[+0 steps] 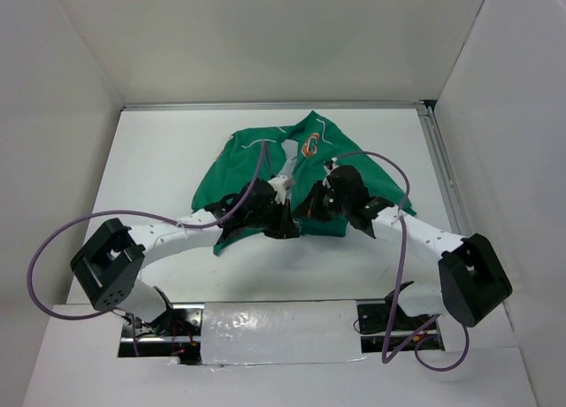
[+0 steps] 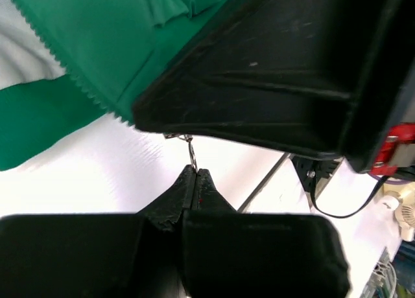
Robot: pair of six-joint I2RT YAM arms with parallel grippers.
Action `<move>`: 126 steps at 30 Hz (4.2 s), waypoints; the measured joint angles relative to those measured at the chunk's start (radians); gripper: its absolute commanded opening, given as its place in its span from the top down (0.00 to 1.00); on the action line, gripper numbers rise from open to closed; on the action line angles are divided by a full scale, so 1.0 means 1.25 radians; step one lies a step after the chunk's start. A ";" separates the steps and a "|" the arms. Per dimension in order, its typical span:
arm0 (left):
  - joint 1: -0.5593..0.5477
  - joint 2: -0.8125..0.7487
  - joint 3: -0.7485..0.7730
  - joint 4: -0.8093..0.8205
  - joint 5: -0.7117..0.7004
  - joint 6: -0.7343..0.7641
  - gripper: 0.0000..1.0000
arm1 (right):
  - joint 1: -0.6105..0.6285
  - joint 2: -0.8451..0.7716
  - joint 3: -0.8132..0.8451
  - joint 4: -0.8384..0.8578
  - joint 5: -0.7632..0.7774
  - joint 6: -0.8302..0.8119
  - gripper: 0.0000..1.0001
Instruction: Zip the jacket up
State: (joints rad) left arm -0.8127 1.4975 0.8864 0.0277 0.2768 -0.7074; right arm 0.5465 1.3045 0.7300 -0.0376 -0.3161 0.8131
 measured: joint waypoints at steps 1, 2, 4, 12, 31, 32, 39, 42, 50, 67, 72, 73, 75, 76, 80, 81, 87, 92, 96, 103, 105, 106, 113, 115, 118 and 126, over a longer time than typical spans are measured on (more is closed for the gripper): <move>-0.009 0.000 0.000 0.002 -0.009 -0.003 1.00 | 0.000 0.002 -0.001 0.002 -0.007 0.010 1.00; -0.018 0.000 0.000 0.002 -0.021 -0.005 1.00 | 0.000 0.003 -0.004 0.004 -0.011 0.023 1.00; -0.038 0.000 0.003 0.000 -0.045 -0.006 1.00 | 0.001 0.004 -0.016 0.015 -0.012 0.043 1.00; -0.098 -0.020 0.013 -0.043 -0.078 -0.005 0.94 | 0.024 -0.042 -0.078 0.029 0.019 0.080 1.00; -0.092 -0.121 0.015 -0.182 -0.013 -0.025 0.01 | 0.012 -0.184 -0.130 0.077 0.040 -0.021 1.00; -0.067 -0.133 0.015 -0.187 -0.007 -0.026 0.01 | 0.009 -0.195 -0.136 0.078 0.038 -0.022 1.00; 0.133 -0.151 -0.010 -0.131 0.103 -0.027 0.01 | 0.004 -0.244 -0.172 0.078 0.015 -0.033 1.00; 0.167 -0.120 -0.012 -0.081 0.171 -0.027 0.01 | 0.004 -0.254 -0.173 0.079 0.008 -0.037 1.00; 0.198 0.085 0.073 0.035 0.359 -0.061 0.09 | 0.004 -0.266 -0.189 0.087 -0.006 -0.035 1.00; 0.194 0.193 0.180 0.088 0.447 -0.083 1.00 | 0.015 -0.269 -0.206 0.089 -0.007 -0.057 0.97; 0.191 0.193 0.180 0.092 0.450 -0.072 1.00 | 0.015 -0.269 -0.206 0.089 -0.008 -0.070 0.85; 0.189 0.192 0.180 0.095 0.450 -0.067 1.00 | 0.016 -0.269 -0.206 0.088 -0.009 -0.073 0.82; 0.183 0.187 0.179 0.103 0.447 -0.062 1.00 | 0.018 -0.268 -0.206 0.085 -0.012 -0.078 0.78; 0.180 0.183 0.179 0.106 0.446 -0.061 1.00 | 0.019 -0.268 -0.206 0.085 -0.014 -0.079 0.77; 0.172 0.171 0.179 0.111 0.447 -0.047 1.00 | 0.020 -0.266 -0.206 0.084 -0.036 -0.084 0.72; 0.171 0.171 0.179 0.112 0.447 -0.044 1.00 | 0.020 -0.265 -0.206 0.084 -0.038 -0.085 0.73; 0.168 0.171 0.179 0.116 0.447 -0.041 1.00 | 0.020 -0.265 -0.206 0.087 -0.031 -0.083 0.73; 0.162 0.160 0.179 0.116 0.443 -0.040 1.00 | 0.021 -0.260 -0.206 0.096 -0.018 -0.079 1.00; 0.161 0.153 0.186 0.095 0.428 -0.027 0.82 | 0.022 -0.261 -0.206 0.103 -0.016 -0.078 1.00; 0.162 0.085 0.201 -0.055 0.336 0.025 0.01 | 0.010 -0.332 -0.212 0.092 0.010 -0.079 1.00; 0.165 0.011 0.175 -0.114 0.270 0.021 0.01 | -0.005 -0.360 -0.212 0.081 0.016 -0.082 1.00; 0.169 -0.037 0.154 -0.147 0.223 0.017 0.01 | -0.017 -0.370 -0.212 0.073 0.018 -0.084 1.00; 0.303 -0.280 0.001 -0.400 -0.065 -0.114 0.01 | -0.109 -0.342 -0.211 0.023 0.014 -0.111 1.00; 0.363 -0.288 -0.045 -0.444 -0.109 -0.142 0.01 | -0.127 -0.289 -0.206 0.005 0.013 -0.120 1.00; 0.434 -0.250 -0.080 -0.486 -0.135 -0.153 0.01 | -0.148 -0.205 -0.195 -0.024 0.014 -0.130 1.00; 0.488 -0.089 -0.060 -0.494 -0.152 -0.146 0.01 | -0.222 -0.009 -0.082 -0.074 0.044 -0.165 1.00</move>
State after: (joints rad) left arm -0.2028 1.3857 0.8116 -0.5903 0.0864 -0.8906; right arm 0.2687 1.2930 0.6270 -0.1295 -0.2607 0.6071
